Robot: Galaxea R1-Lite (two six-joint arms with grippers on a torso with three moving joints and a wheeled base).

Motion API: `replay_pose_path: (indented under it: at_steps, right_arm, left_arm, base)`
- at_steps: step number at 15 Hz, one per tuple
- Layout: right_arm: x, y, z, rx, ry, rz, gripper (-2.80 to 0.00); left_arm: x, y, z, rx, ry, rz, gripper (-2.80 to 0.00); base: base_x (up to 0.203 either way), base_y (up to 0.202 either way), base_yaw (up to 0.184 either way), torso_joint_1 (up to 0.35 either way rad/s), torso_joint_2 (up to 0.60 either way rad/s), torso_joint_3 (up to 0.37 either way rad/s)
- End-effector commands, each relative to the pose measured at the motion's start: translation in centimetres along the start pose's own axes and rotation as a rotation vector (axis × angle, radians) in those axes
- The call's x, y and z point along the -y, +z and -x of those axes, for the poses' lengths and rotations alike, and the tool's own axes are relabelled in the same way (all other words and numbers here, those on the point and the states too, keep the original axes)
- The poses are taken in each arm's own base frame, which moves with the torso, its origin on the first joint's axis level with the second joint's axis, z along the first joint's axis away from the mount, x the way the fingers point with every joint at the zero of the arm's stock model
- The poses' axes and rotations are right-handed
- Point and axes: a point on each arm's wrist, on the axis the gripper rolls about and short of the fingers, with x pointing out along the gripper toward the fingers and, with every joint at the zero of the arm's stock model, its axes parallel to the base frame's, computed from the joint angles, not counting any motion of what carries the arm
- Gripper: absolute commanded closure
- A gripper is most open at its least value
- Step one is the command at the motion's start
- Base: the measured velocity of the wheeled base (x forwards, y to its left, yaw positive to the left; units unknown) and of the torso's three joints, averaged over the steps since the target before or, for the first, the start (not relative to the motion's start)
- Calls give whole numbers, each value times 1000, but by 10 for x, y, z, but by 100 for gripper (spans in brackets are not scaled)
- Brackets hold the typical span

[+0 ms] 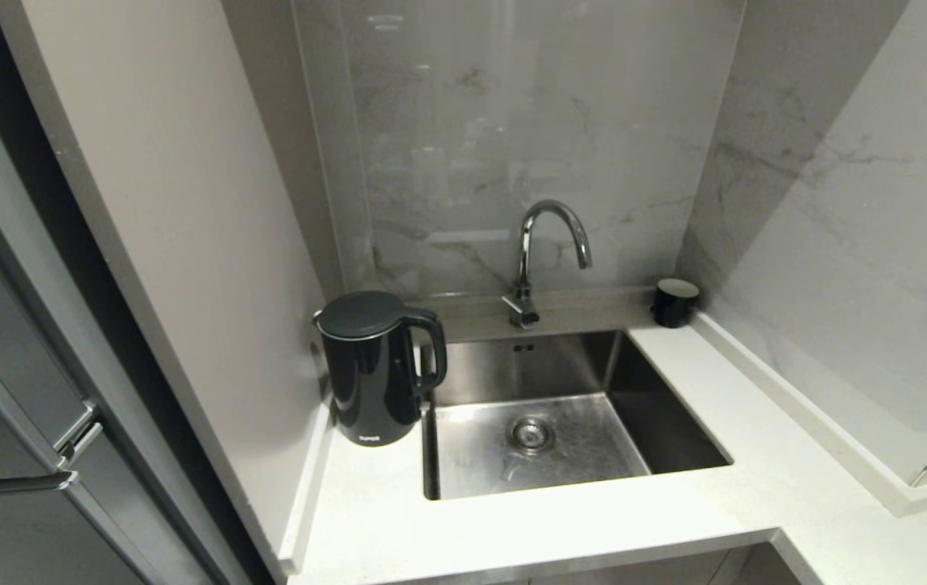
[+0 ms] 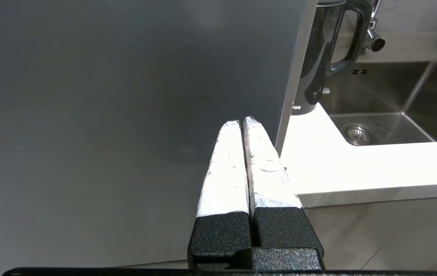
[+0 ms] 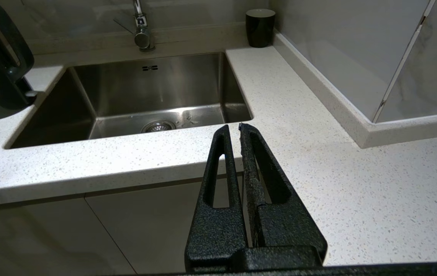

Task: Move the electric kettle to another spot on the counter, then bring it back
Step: Grab the kettle

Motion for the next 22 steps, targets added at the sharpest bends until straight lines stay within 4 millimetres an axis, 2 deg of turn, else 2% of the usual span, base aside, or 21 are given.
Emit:
replay_pose_path:
  at_steps: [1, 16, 22]
  right_arm:
    - [0, 0, 0, -1, 1, 0, 0]
    - [0, 0, 0, -1, 1, 0, 0]
    - [0, 0, 0, -1, 1, 0, 0]
  left_arm:
    - [0, 0, 0, -1, 1, 0, 0]
    - [0, 0, 0, -1, 0, 0, 0]
    - [0, 0, 0, -1, 1, 0, 0]
  base:
    - [0, 0, 0, 0, 0, 0]
    - [0, 0, 0, 0, 0, 0]
    - [0, 0, 0, 64, -142, -78]
